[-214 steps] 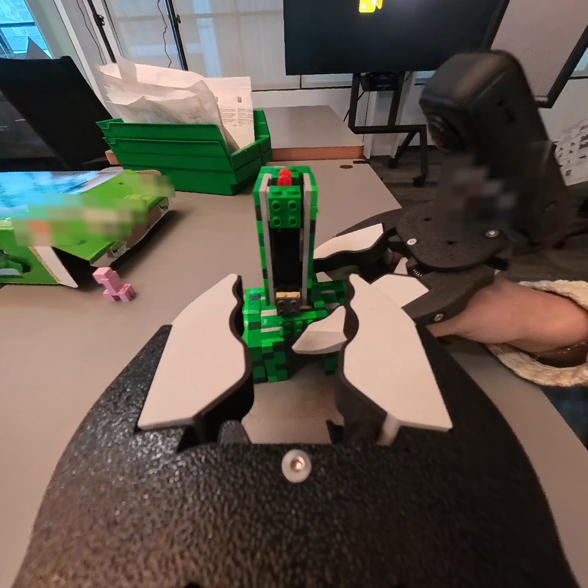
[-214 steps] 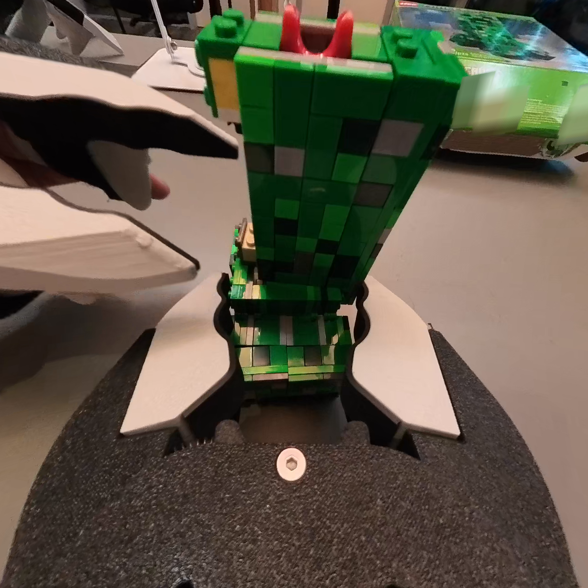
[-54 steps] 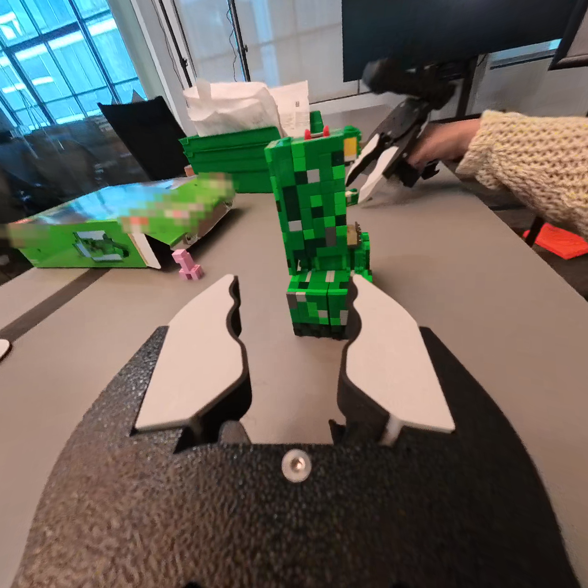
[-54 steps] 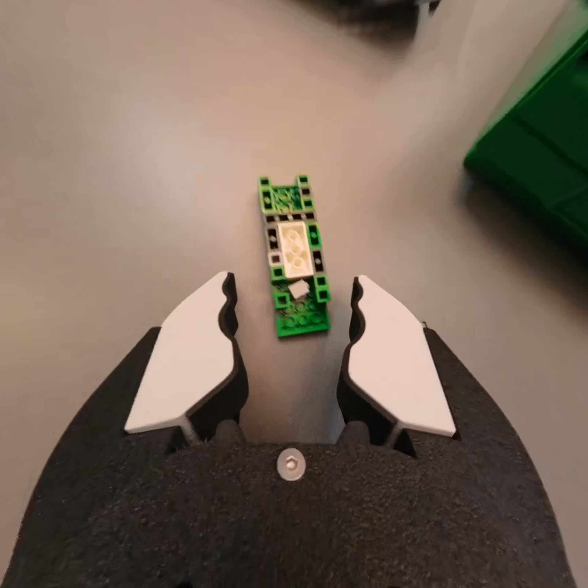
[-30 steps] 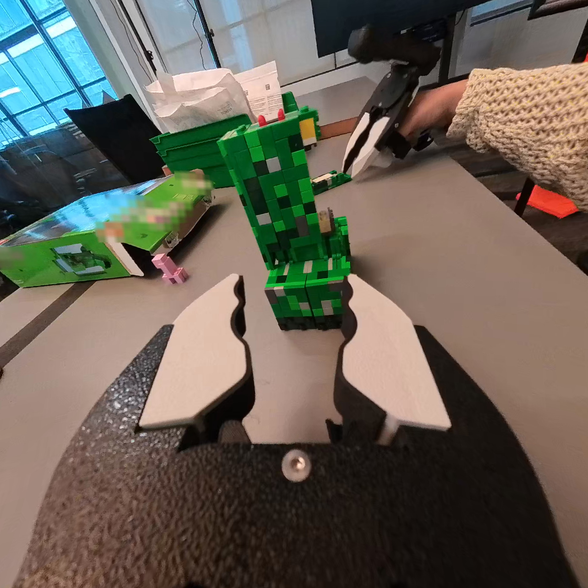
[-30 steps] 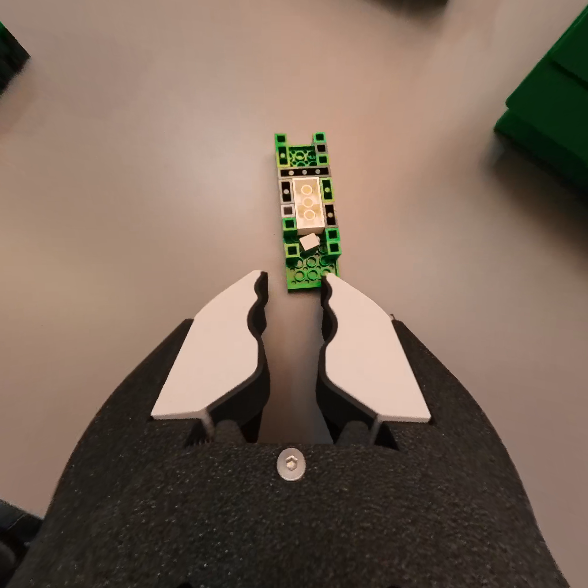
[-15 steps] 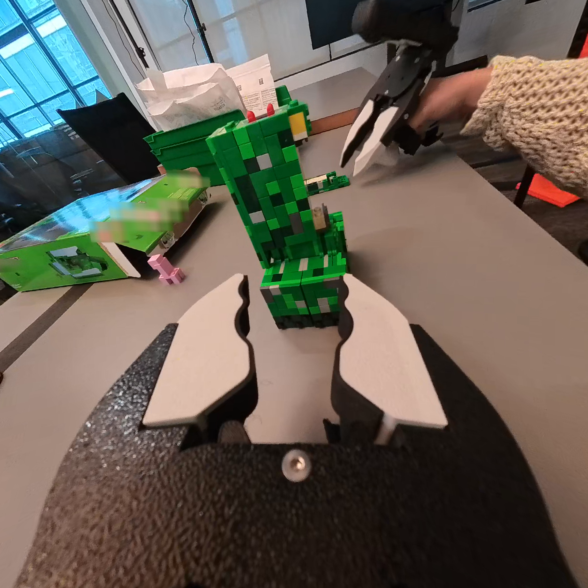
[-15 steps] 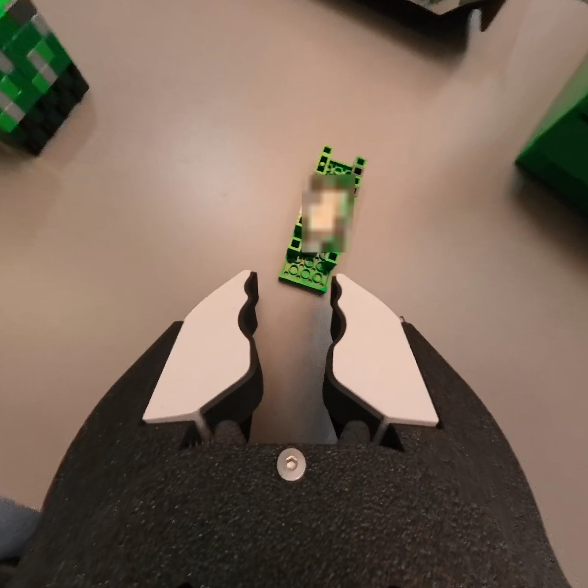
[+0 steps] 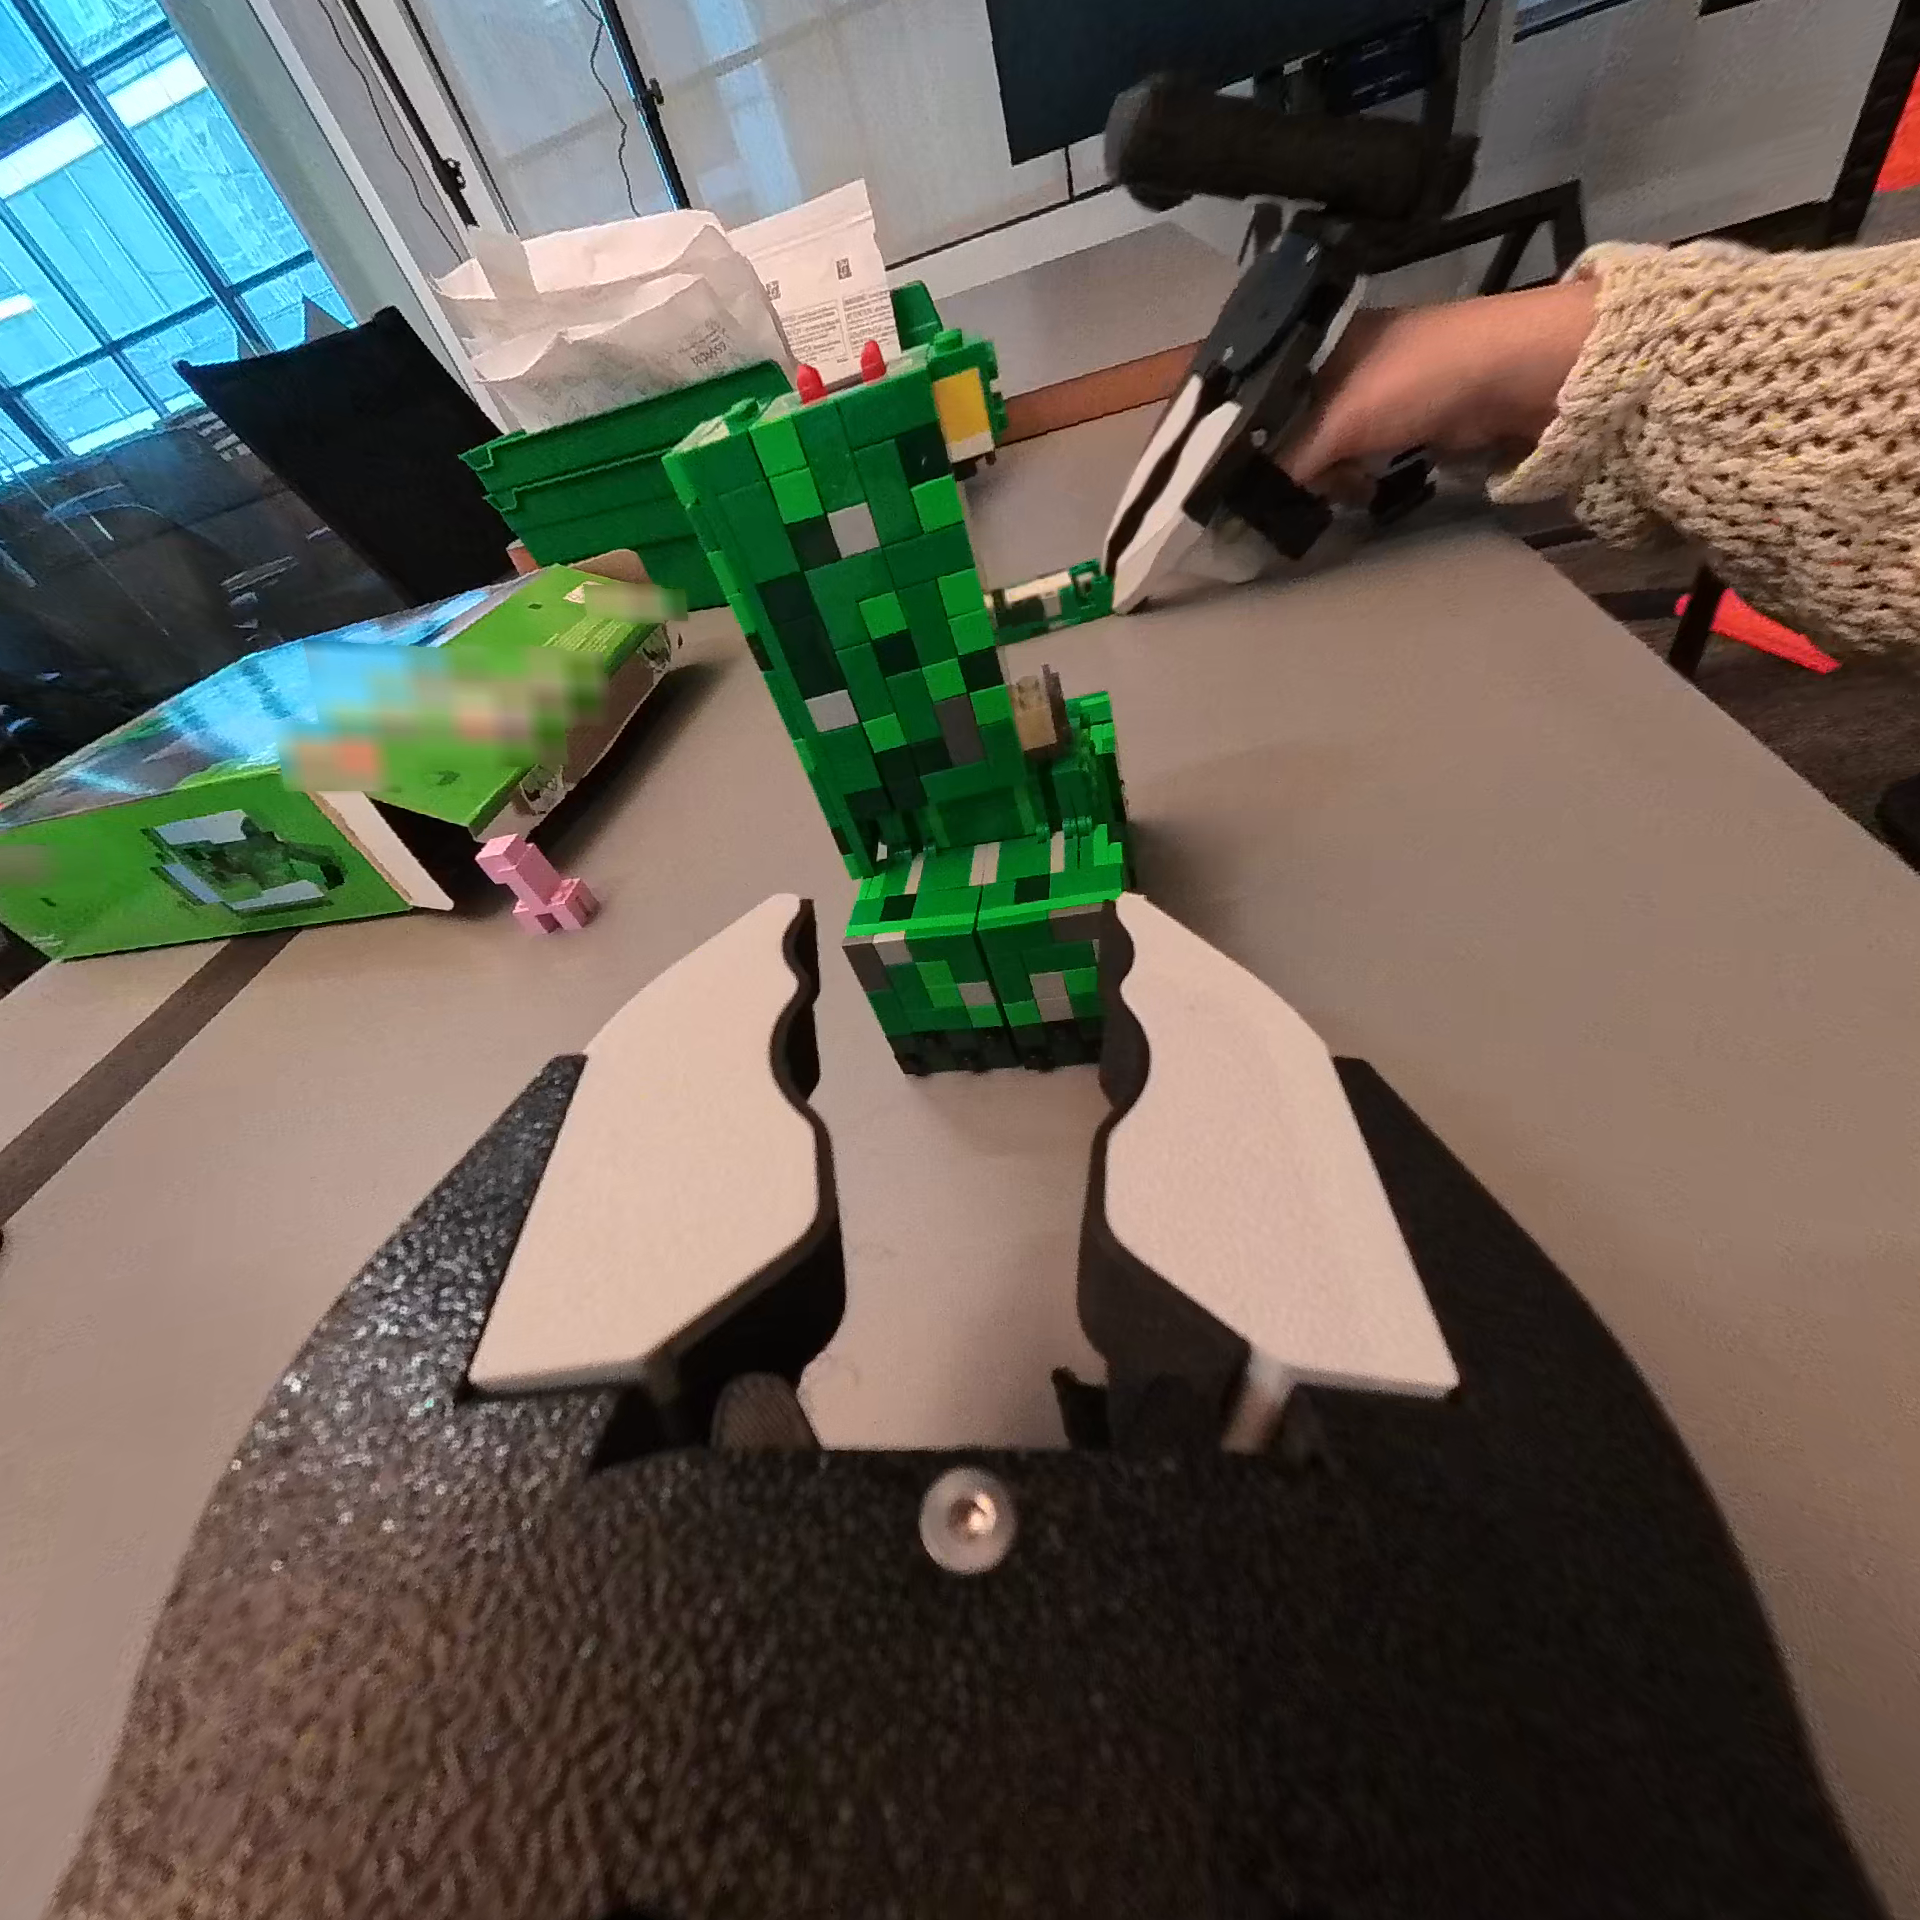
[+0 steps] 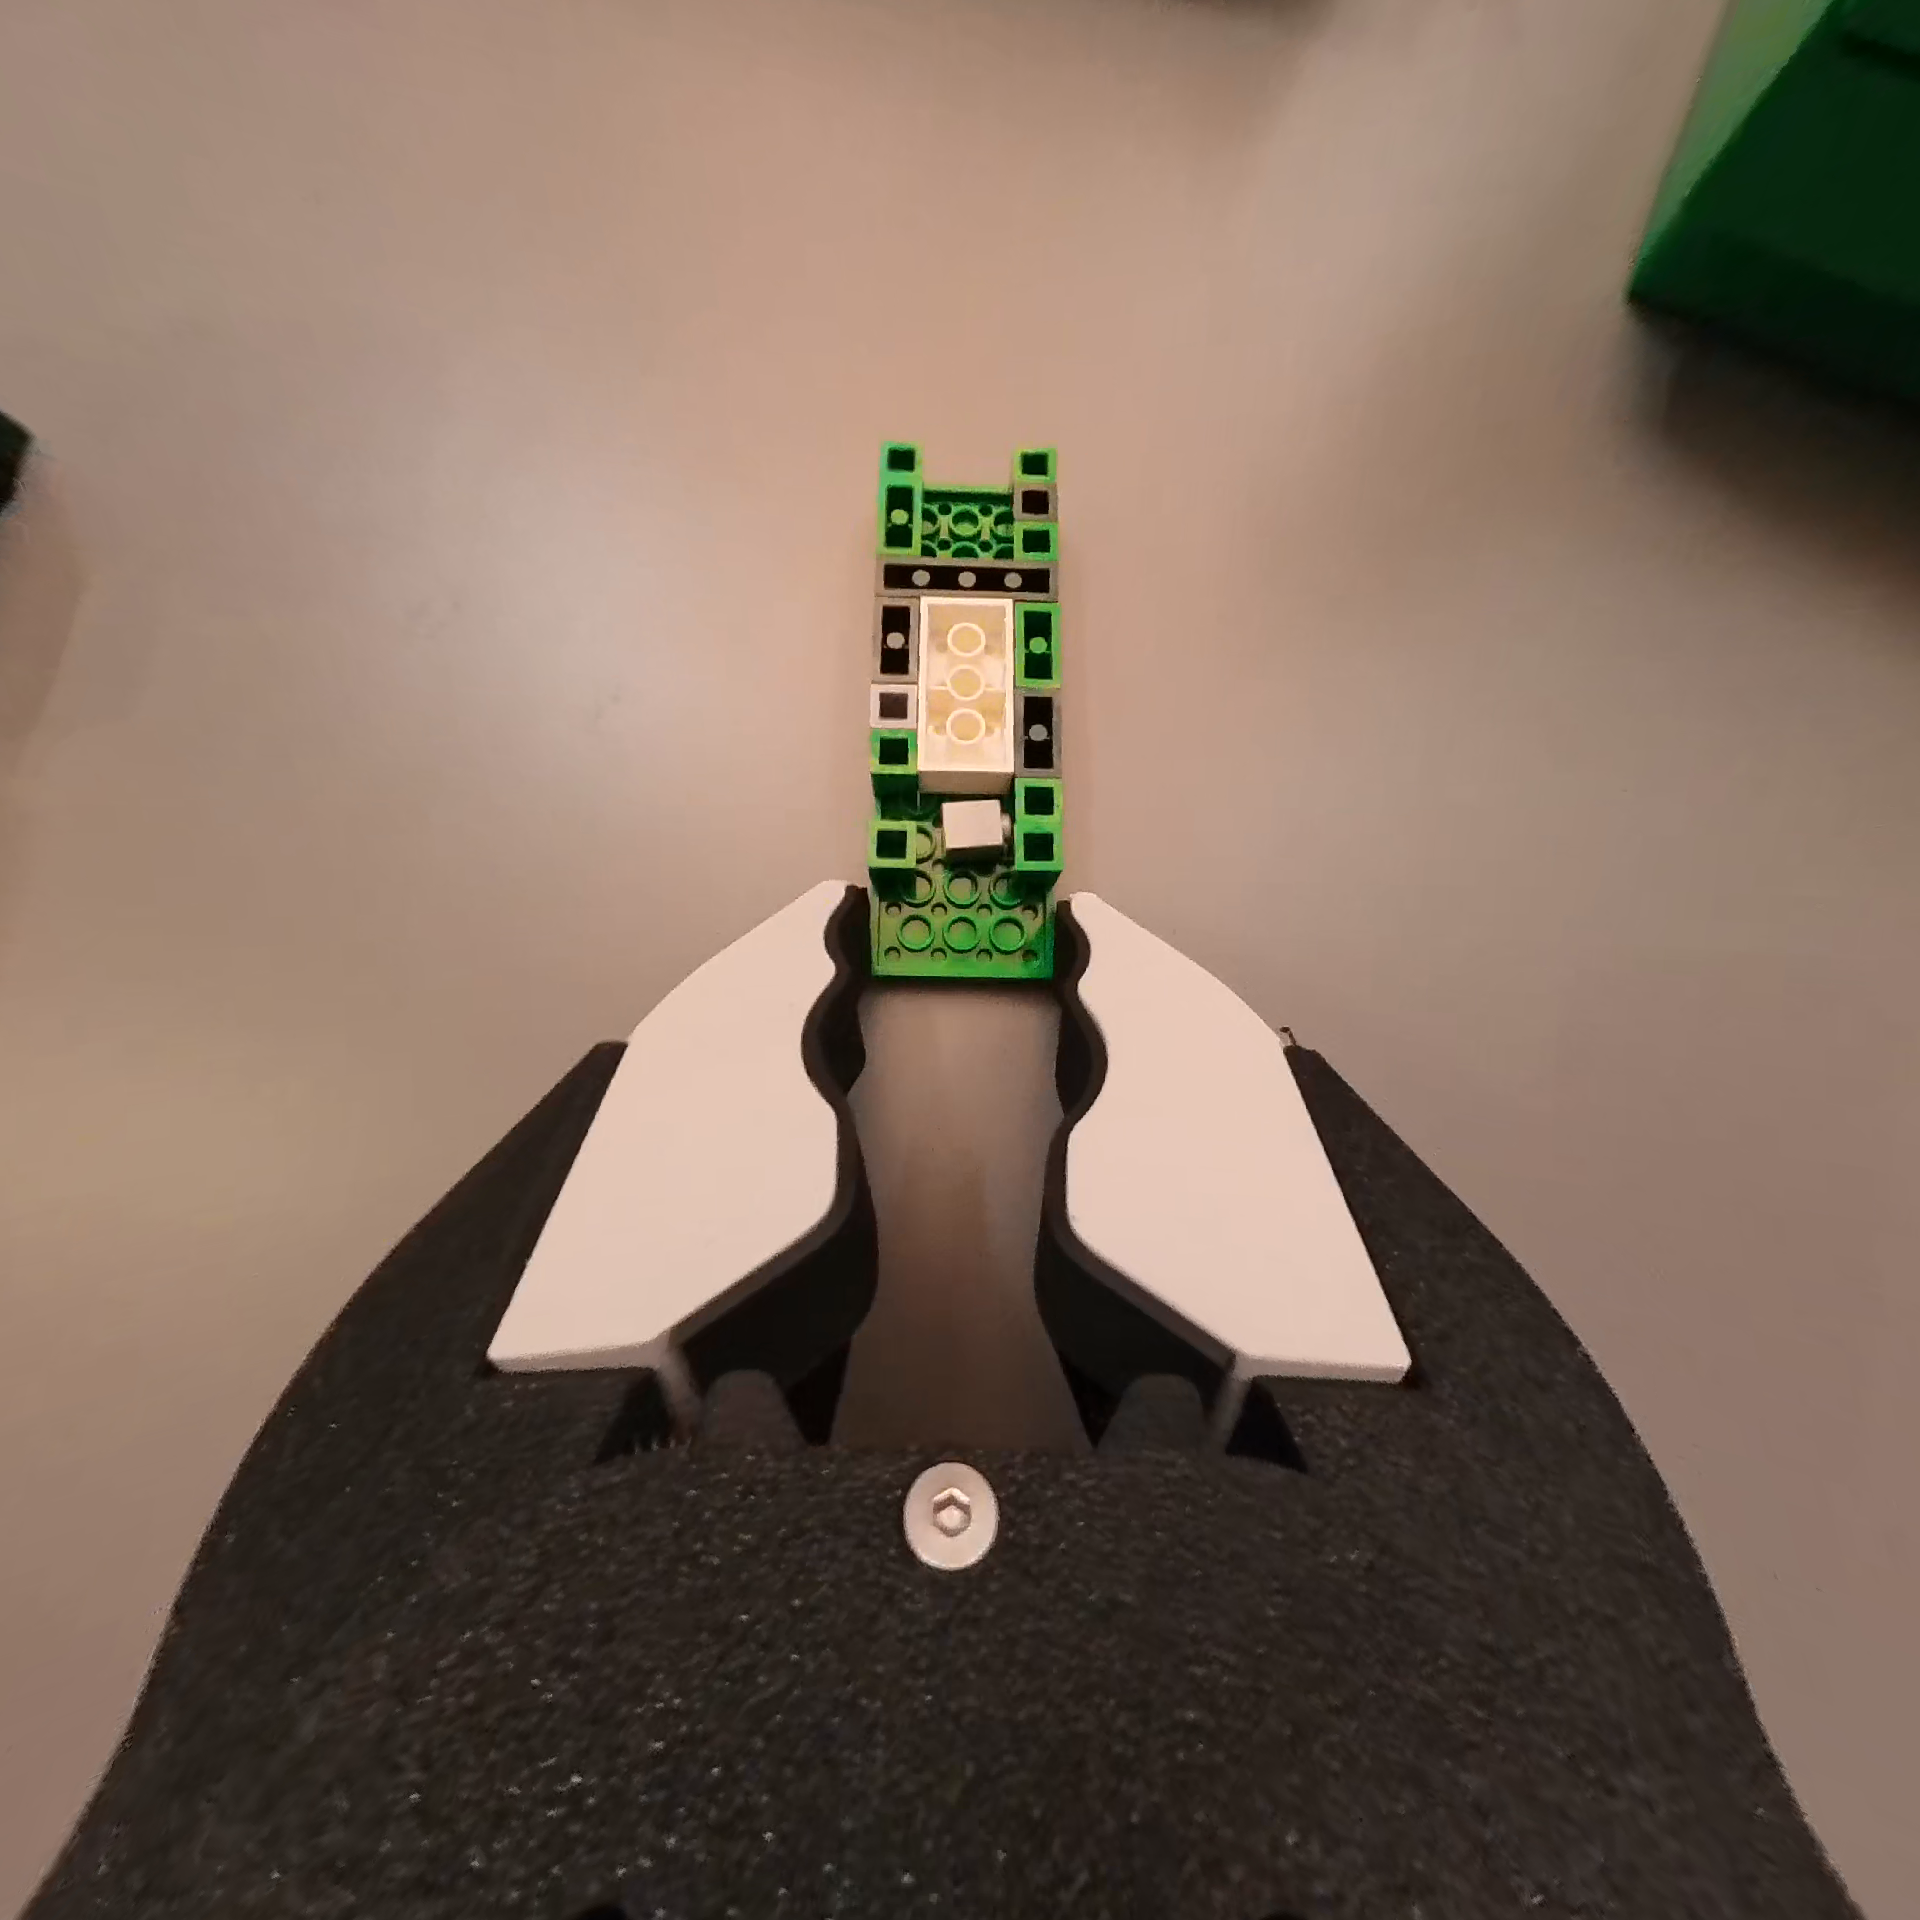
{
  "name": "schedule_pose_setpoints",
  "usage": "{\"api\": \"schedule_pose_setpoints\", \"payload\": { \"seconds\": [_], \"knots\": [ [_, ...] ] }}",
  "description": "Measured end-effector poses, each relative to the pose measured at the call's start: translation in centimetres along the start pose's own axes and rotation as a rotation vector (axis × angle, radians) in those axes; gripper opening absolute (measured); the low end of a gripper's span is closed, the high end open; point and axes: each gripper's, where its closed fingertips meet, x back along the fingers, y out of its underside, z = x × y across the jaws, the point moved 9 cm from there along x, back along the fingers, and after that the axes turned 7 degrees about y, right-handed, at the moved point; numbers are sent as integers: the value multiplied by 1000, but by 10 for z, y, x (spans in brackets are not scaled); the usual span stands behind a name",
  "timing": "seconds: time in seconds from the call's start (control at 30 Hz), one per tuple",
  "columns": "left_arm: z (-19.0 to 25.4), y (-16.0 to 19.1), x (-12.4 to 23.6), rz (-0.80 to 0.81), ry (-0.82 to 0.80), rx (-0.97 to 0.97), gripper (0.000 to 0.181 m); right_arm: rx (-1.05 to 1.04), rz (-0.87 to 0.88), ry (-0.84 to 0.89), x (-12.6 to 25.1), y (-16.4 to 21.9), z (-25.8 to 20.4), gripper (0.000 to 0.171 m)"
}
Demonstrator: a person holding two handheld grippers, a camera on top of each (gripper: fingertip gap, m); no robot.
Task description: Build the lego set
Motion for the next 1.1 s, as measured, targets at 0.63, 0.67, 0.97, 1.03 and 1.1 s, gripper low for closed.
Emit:
{"api": "schedule_pose_setpoints", "payload": {
  "seconds": [0.63, 0.67, 0.97, 1.03, 1.1],
  "knots": [
    [-5, -1, 12, 65, -64, 112, 53, 262, 47, -327, 84, 70, -80, 33],
    [-5, -1, 12, 66, -64, 113, 53, 286, 50, -356, 86, 71, -85, 33],
    [13, -7, 21, 52, -6, 60, 54, 469, 124, -546, 81, 57, -138, 33],
    [23, -9, 22, 21, 57, 22, 54, 512, 142, -578, 76, 50, -155, 33],
    [37, -9, 23, -18, 202, -17, 43, 559, 153, -621, 72, 42, -174, 33]
  ]
}}
